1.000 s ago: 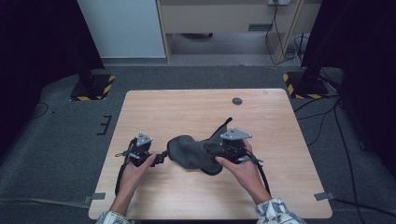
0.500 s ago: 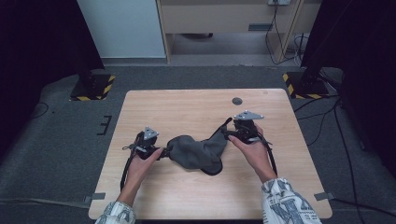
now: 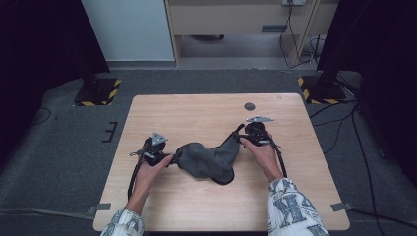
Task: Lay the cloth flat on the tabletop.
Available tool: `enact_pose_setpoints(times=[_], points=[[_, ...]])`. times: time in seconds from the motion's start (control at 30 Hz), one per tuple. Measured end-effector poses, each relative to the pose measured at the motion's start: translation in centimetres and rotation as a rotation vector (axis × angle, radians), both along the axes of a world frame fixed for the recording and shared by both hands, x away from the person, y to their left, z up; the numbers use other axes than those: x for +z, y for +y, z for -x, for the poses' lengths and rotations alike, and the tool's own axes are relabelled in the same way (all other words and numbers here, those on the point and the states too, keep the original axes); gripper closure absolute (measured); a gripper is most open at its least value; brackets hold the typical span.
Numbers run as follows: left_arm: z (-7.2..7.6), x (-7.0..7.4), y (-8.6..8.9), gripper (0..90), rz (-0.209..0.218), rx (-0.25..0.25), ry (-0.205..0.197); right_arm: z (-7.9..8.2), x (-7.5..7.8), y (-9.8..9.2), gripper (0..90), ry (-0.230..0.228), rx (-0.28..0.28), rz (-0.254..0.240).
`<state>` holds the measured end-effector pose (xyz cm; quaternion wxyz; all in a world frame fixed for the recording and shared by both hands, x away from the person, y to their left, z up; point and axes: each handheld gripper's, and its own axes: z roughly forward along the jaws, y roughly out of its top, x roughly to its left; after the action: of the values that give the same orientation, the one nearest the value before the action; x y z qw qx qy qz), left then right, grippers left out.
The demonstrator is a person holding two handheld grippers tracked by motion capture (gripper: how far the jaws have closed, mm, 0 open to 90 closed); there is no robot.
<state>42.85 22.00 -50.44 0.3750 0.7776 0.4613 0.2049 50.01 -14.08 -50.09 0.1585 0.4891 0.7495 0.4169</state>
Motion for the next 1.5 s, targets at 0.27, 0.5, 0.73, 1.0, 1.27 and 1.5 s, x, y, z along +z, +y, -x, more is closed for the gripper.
enact_pose_setpoints(times=[0.27, 0.5, 0.73, 1.0, 1.27, 1.5], points=[[0.3, 0.2, -0.4, 13.2, 0.000, -0.010, -0.001, -0.9, -1.9, 1.3, 36.0, 0.025, 0.010, 0.036], [0.4, 0.1, -0.6, 13.2, -0.004, -0.014, 0.006, -1.5, -2.3, 2.2, 51.5, 0.049, 0.027, 0.053], [0.5, 0.2, -0.6, 14.1, 0.002, -0.010, -0.003, -1.6, -2.9, 2.5, 57.3, 0.067, 0.035, 0.071], [0.4, 0.2, -0.6, 16.0, 0.005, -0.005, -0.010, -1.5, -2.8, 2.6, 79.7, 0.070, 0.061, 0.052], [0.0, 0.0, -0.4, 22.5, 0.009, 0.018, -0.025, -0.5, -1.8, 1.8, 83.5, 0.022, 0.054, 0.028], [-0.7, -0.6, -0.1, 26.5, 0.021, 0.045, -0.017, 0.8, -0.9, 1.1, 83.5, -0.009, 0.056, 0.041]])
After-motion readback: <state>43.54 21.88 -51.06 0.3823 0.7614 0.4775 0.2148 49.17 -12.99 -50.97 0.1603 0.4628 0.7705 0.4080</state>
